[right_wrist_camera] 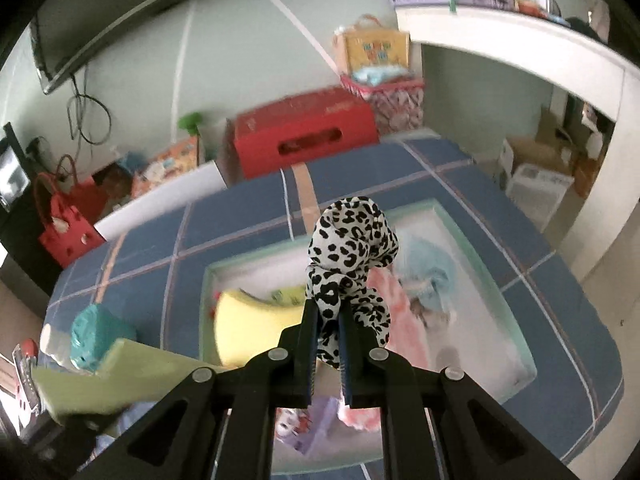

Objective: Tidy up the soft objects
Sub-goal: 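Carry the green cloth with the left tool while the right tool carries the scrunchie to the tray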

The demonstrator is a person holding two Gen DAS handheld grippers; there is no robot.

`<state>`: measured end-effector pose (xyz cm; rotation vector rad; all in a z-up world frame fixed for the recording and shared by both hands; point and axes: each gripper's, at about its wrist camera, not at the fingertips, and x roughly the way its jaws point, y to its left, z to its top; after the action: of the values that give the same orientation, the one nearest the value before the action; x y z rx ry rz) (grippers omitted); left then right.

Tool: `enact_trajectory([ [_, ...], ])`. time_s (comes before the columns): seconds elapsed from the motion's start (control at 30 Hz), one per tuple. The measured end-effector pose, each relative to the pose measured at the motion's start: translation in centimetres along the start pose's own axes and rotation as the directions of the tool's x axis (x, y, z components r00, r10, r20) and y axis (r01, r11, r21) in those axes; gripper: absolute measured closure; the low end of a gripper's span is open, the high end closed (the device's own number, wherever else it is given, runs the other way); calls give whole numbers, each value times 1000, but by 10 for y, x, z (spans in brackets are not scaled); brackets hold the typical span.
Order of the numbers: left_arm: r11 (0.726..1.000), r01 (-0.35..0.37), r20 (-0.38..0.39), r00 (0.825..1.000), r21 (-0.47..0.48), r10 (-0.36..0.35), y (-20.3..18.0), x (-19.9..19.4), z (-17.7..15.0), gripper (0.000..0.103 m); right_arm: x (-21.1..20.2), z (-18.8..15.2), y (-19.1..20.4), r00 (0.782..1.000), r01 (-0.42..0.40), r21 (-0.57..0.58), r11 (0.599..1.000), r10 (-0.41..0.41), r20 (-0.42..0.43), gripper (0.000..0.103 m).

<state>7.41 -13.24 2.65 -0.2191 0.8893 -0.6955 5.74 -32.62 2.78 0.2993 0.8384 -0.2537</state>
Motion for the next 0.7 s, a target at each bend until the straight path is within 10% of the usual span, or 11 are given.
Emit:
enact_trajectory([
  [0.7, 994, -108, -227, 969, -19, 101, 9, 77, -29, 96, 58, -23, -12, 980, -39, 29, 999, 43, -195, 93],
])
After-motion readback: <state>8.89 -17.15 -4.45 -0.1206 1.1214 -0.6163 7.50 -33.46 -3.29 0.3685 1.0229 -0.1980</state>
